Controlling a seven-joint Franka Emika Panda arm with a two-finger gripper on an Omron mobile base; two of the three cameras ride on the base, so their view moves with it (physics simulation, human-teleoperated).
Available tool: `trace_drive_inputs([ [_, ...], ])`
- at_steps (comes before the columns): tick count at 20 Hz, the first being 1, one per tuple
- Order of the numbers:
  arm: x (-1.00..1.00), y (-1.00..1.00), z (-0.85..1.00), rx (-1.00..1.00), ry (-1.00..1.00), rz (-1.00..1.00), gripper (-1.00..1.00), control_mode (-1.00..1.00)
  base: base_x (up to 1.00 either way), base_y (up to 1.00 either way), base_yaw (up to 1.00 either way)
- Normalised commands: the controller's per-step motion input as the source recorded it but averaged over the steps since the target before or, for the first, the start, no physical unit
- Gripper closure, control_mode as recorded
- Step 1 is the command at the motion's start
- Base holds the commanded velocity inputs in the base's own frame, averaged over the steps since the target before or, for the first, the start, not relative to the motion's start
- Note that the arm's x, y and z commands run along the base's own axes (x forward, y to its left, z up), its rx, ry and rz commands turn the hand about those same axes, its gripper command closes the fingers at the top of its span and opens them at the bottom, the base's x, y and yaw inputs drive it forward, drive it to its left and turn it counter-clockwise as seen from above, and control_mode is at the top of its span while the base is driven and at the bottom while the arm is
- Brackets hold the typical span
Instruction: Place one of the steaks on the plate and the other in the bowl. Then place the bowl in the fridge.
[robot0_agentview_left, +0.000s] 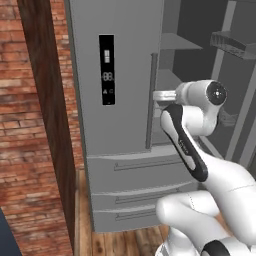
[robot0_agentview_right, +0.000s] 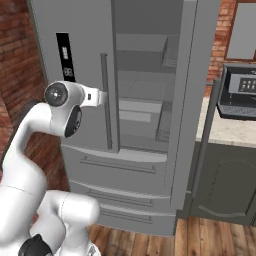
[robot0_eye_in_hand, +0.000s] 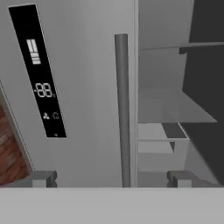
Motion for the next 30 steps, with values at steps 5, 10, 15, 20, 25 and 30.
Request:
trace_drive_inputs([
  [5,0.87,0.0,0.0,0.0,0.0,0.0,-1.0,-1.0,0.0,0.0,0.0],
  [10,0.87,0.0,0.0,0.0,0.0,0.0,-1.0,-1.0,0.0,0.0,0.0],
  [15,0.84,0.0,0.0,0.0,0.0,0.0,-1.0,-1.0,0.0,0.0,0.0],
  [20,0.82,0.0,0.0,0.0,0.0,0.0,-1.0,-1.0,0.0,0.0,0.0],
  [25,0.82,0.0,0.0,0.0,0.0,0.0,-1.0,-1.0,0.0,0.0,0.0],
  [30,0.8,0.0,0.0,0.0,0.0,0.0,-1.0,-1.0,0.0,0.0,0.0],
])
